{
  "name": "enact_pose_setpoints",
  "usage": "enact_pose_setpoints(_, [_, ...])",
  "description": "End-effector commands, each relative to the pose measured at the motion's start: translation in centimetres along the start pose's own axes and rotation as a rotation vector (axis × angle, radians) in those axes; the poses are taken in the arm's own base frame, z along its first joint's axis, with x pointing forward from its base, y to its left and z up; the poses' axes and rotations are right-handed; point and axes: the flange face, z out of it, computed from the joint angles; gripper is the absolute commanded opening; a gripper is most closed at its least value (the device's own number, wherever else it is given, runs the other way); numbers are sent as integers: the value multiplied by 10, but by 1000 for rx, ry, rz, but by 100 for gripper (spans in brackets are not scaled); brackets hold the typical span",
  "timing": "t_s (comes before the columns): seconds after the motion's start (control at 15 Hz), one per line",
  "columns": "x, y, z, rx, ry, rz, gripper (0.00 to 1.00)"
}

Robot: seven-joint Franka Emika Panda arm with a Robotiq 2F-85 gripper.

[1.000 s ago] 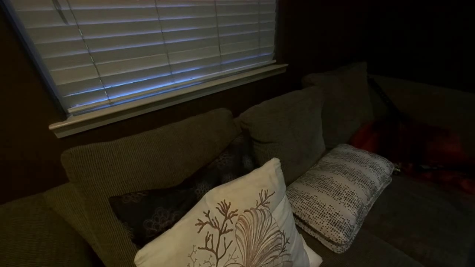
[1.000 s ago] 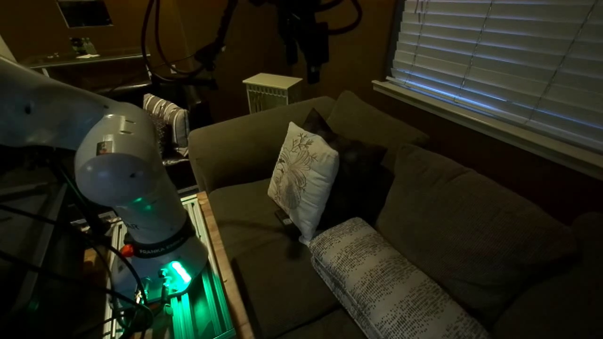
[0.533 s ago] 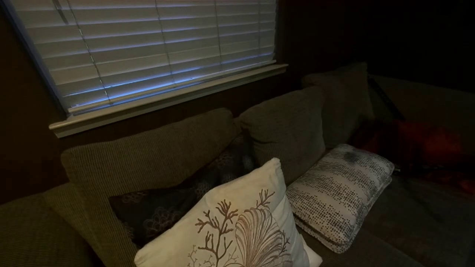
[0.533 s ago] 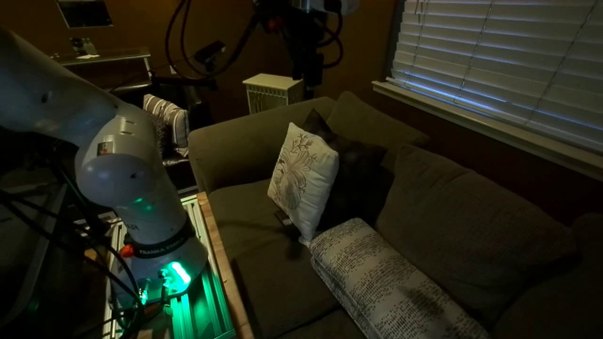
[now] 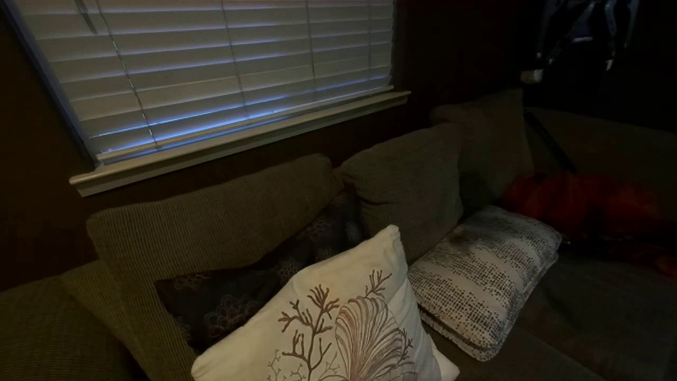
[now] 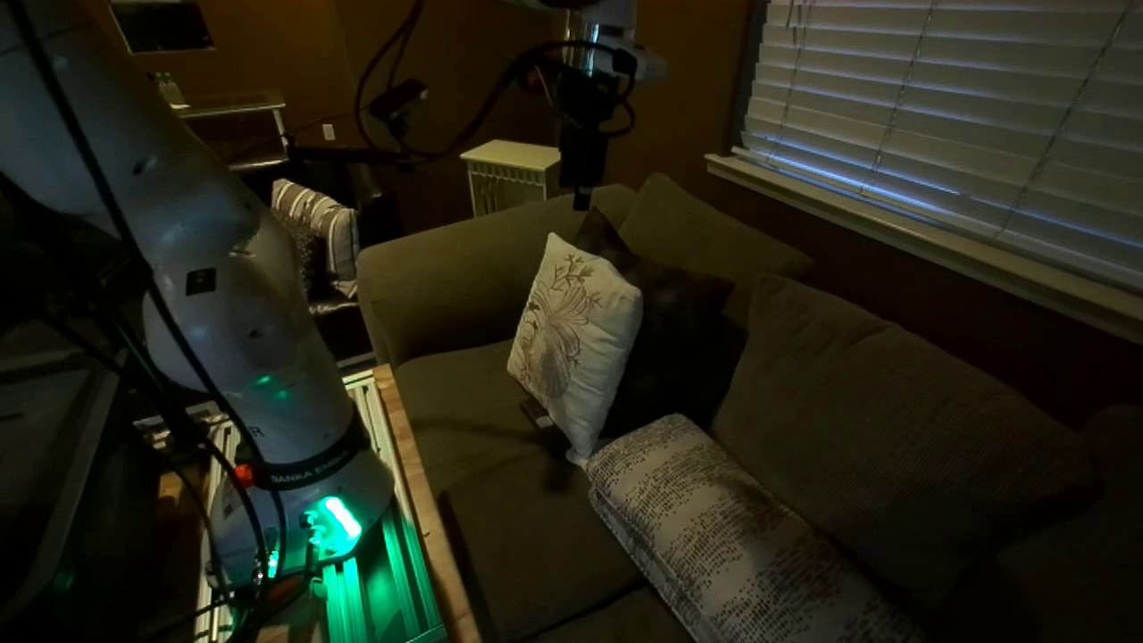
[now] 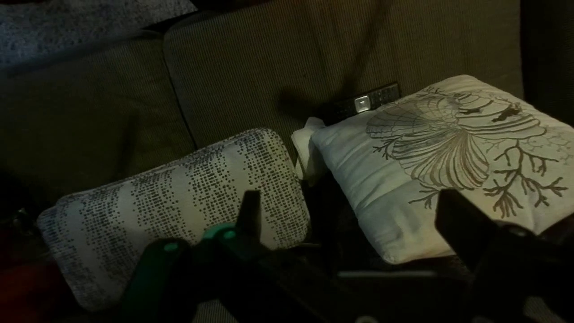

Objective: Put the black and white pillow on the white pillows

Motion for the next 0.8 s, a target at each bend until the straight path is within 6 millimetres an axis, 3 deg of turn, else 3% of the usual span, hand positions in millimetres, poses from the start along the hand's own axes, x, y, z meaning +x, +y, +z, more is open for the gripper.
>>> enact_pose_setpoints(0.0, [25,-30,14,-55,32,7,100])
enact_pose_setpoints(0.13, [35,-41,23,-73,87,11,100])
enact_pose_setpoints(0.2, [23,-28,19,-53,50,-2,100])
enact_pose_setpoints(0.73, [34,-47,32,-64,65,-11,100])
